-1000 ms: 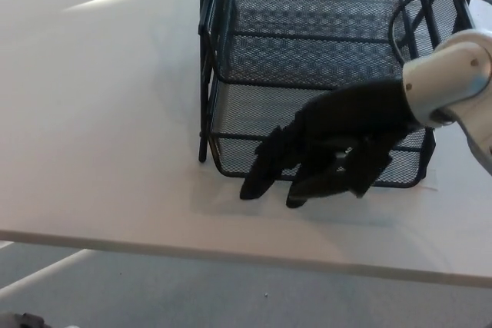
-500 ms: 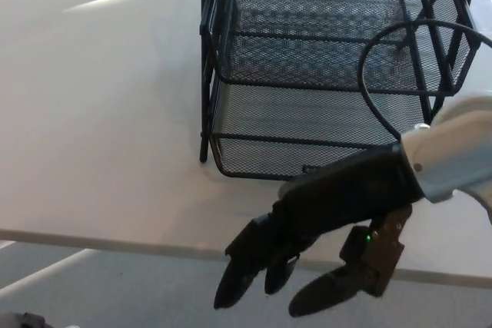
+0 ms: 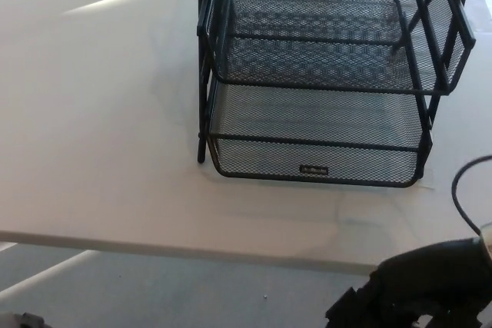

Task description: A balck drawer is kept on the middle of the table and the robot uses its right hand to push it back away from the robot

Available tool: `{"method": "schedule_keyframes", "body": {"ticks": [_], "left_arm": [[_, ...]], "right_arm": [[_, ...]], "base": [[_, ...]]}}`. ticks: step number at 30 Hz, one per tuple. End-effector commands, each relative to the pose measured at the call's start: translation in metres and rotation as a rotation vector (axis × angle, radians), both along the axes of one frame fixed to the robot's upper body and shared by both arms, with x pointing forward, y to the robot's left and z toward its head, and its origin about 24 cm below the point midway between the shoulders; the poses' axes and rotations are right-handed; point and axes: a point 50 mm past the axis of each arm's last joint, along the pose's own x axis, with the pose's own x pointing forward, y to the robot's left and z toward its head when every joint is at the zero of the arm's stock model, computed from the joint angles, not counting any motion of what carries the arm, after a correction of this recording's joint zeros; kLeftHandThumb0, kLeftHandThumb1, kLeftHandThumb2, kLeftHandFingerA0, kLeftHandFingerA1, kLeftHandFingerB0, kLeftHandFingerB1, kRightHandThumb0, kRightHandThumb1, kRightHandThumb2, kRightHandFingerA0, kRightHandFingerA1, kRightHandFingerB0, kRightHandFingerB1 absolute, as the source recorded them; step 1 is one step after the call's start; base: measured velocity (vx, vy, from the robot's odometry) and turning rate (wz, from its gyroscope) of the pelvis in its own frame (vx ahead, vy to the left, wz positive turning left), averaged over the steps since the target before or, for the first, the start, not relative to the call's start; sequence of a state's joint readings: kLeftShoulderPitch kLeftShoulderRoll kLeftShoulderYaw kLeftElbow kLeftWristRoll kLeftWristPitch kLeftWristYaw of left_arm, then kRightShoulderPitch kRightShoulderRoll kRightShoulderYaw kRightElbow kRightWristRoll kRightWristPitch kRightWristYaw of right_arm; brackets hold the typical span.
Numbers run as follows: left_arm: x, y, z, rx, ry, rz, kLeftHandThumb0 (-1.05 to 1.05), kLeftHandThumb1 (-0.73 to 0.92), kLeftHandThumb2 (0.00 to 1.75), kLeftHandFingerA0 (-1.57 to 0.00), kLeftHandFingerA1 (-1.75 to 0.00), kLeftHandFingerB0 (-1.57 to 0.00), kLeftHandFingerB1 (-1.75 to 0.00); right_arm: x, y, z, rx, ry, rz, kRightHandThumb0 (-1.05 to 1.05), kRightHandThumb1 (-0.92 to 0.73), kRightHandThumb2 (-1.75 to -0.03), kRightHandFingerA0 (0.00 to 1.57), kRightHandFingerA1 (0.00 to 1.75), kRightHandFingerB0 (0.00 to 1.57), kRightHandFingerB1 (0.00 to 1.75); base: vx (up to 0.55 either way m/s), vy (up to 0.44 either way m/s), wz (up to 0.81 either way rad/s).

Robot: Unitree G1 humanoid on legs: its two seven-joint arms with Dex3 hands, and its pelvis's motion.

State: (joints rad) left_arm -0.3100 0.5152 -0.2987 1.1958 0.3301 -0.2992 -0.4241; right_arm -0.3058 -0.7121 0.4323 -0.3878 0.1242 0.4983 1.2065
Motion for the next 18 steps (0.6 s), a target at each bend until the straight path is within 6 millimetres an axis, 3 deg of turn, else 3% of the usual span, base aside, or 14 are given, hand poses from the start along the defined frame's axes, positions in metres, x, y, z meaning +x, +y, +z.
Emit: {"method": "schedule_keyframes", "body": {"ticks": [1,9,13,14,15,16,18], "left_arm": [[-0.008,0.009,0.001,0.000,0.001,0.026,-0.55,0.76,0.63,-0.42,-0.36,-0.32,-0.32],[-0.009,0.010,0.000,0.004,0.003,0.035,-0.56,0.75,0.63,-0.43,-0.36,-0.31,-0.32],[-0.008,0.008,-0.001,0.000,0.005,0.031,-0.56,0.75,0.63,-0.43,-0.36,-0.31,-0.32],[-0.008,0.008,0.000,0.000,0.005,0.033,-0.57,0.72,0.63,-0.43,-0.36,-0.31,-0.32],[-0.008,0.009,0.000,0.001,0.004,0.034,-0.57,0.72,0.63,-0.43,-0.36,-0.31,-0.32],[-0.008,0.010,0.000,-0.002,0.005,0.040,-0.55,0.75,0.63,-0.43,-0.36,-0.32,-0.32],[-0.009,0.011,0.001,0.000,0.004,0.044,-0.56,0.75,0.62,-0.43,-0.36,-0.31,-0.31]], "right_arm": [[0.000,-0.056,-0.066,-0.020,0.079,-0.308,-0.71,-0.91,-0.68,0.40,0.38,0.29,0.32],[-0.005,-0.096,-0.111,0.047,0.174,-0.628,-0.68,-0.80,-0.67,0.39,0.39,0.27,0.33],[-0.011,-0.116,-0.125,-0.078,0.058,-0.744,-0.65,-0.80,-0.64,0.47,0.39,0.35,0.34],[-0.012,-0.120,-0.128,-0.147,0.019,-0.740,-0.55,-0.59,-1.01,0.48,0.59,0.25,0.48],[-0.013,-0.124,-0.131,-0.218,-0.022,-0.732,-0.55,-0.59,-1.01,0.48,0.59,0.25,0.48],[-0.014,-0.129,-0.134,-0.290,-0.048,-0.731,-0.64,-0.69,-0.67,0.52,0.43,0.41,0.39],[-0.014,-0.134,-0.138,-0.398,-0.073,-0.727,-0.53,-0.76,-0.63,0.54,0.42,0.43,0.37]], "base": [[0.00,0.000,0.00],[0.00,0.000,0.00],[0.00,0.000,0.00],[0.00,0.000,0.00],[0.00,0.000,0.00],[0.00,0.000,0.00],[0.00,0.000,0.00]]}}
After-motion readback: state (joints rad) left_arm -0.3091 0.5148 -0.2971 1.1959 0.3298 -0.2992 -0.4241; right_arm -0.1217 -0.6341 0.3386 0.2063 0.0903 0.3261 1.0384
